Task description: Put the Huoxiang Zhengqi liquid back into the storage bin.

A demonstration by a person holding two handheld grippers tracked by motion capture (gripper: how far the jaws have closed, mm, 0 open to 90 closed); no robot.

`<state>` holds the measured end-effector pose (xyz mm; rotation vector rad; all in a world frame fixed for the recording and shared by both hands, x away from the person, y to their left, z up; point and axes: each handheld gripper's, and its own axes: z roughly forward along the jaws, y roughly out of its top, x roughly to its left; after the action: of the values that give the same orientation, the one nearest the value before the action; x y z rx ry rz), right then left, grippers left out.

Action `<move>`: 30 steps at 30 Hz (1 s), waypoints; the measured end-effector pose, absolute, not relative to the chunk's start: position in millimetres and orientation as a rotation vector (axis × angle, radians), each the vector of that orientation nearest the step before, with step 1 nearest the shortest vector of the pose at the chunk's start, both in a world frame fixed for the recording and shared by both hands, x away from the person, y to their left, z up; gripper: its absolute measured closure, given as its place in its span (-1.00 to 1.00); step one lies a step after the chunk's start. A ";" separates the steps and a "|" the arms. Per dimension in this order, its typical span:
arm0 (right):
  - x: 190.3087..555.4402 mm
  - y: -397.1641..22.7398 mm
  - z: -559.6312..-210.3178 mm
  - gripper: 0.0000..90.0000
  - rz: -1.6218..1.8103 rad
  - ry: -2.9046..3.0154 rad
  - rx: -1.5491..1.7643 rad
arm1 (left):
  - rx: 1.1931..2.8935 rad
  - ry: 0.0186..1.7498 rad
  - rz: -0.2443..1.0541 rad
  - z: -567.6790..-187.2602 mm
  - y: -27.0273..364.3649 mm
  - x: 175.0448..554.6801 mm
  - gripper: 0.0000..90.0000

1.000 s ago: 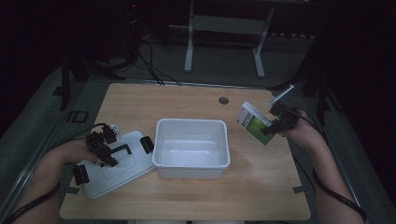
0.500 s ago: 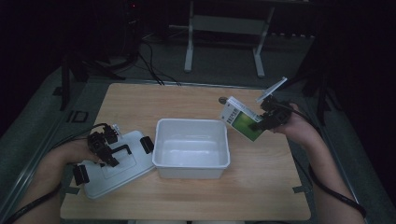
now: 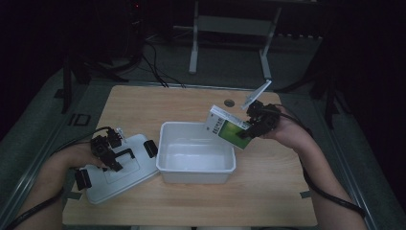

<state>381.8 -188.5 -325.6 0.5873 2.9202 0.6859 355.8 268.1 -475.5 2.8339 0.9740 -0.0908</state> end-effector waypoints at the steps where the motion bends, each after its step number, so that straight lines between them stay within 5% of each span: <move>1: 380.3 -185.3 -325.6 0.41 0.690 2.926 0.572 | 2.835 0.973 -0.091 -475.6 268.4 356.0 -0.08; 30: 361.6 -130.7 -353.7 0.41 0.620 3.036 0.294 | 2.837 0.971 -0.105 -479.3 269.2 354.7 -0.08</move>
<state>361.6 -130.7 -353.7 0.2942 3.0364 0.6199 354.7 269.2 -479.3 2.8373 0.9714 -0.1052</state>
